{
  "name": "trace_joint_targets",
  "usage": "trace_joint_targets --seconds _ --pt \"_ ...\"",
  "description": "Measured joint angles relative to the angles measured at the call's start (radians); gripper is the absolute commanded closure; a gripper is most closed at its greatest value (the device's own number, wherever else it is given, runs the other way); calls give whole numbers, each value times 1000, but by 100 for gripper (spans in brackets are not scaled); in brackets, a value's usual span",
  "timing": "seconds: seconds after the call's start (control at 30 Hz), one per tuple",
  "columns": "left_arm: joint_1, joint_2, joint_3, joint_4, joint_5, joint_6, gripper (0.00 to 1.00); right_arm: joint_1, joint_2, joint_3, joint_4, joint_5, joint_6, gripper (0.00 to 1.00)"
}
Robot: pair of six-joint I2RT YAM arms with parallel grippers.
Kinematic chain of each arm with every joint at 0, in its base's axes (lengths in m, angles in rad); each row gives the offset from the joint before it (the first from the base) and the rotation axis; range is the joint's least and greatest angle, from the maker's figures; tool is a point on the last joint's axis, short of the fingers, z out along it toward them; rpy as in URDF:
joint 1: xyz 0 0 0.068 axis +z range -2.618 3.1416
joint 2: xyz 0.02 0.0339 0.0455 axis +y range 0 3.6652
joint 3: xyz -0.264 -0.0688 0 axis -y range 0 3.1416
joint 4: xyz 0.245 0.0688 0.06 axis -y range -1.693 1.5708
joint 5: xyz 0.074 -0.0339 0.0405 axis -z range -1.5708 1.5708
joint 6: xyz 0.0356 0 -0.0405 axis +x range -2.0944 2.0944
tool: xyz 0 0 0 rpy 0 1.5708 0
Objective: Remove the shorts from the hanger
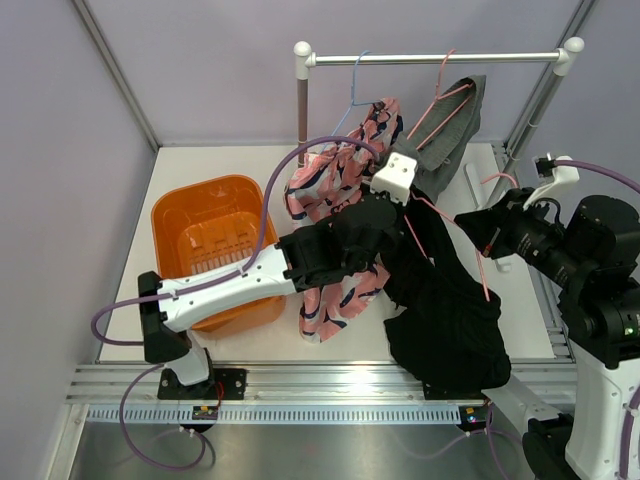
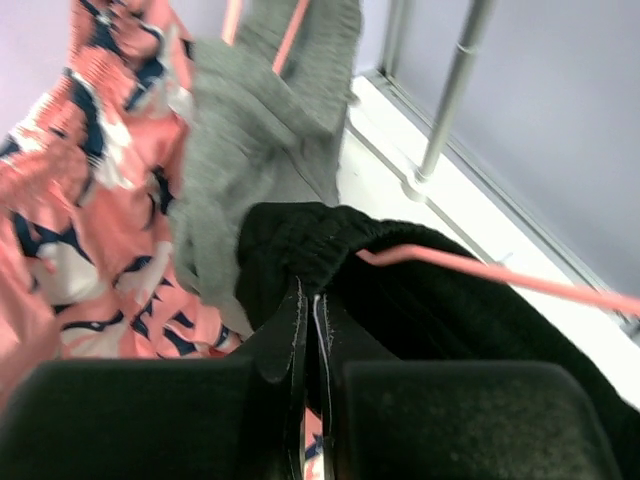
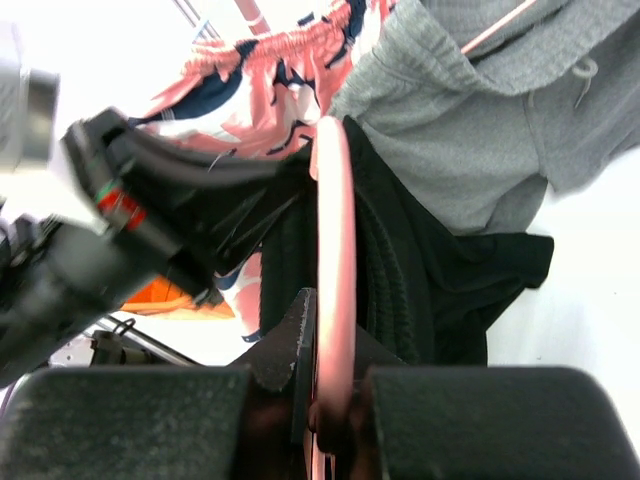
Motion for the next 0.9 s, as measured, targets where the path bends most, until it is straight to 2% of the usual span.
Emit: trace_joint_targets --seconds 0.3,0.47,0.63,0.77,0.9 --pt "98 73 94 -37 -19 -3 100 0 -5 60 -23 -6 1 100" --pt "155 108 109 -52 25 -9 100 0 -19 99 -18 -32 1 100" --pt "163 143 140 -68 77 -11 100 -2 -31 111 -14 -29 -4 100" --pt "163 131 116 -61 135 -16 100 -2 -31 111 -14 3 -1 100" --pt "133 61 -1 -24 215 13 100 -1 -41 74 14 40 18 100"
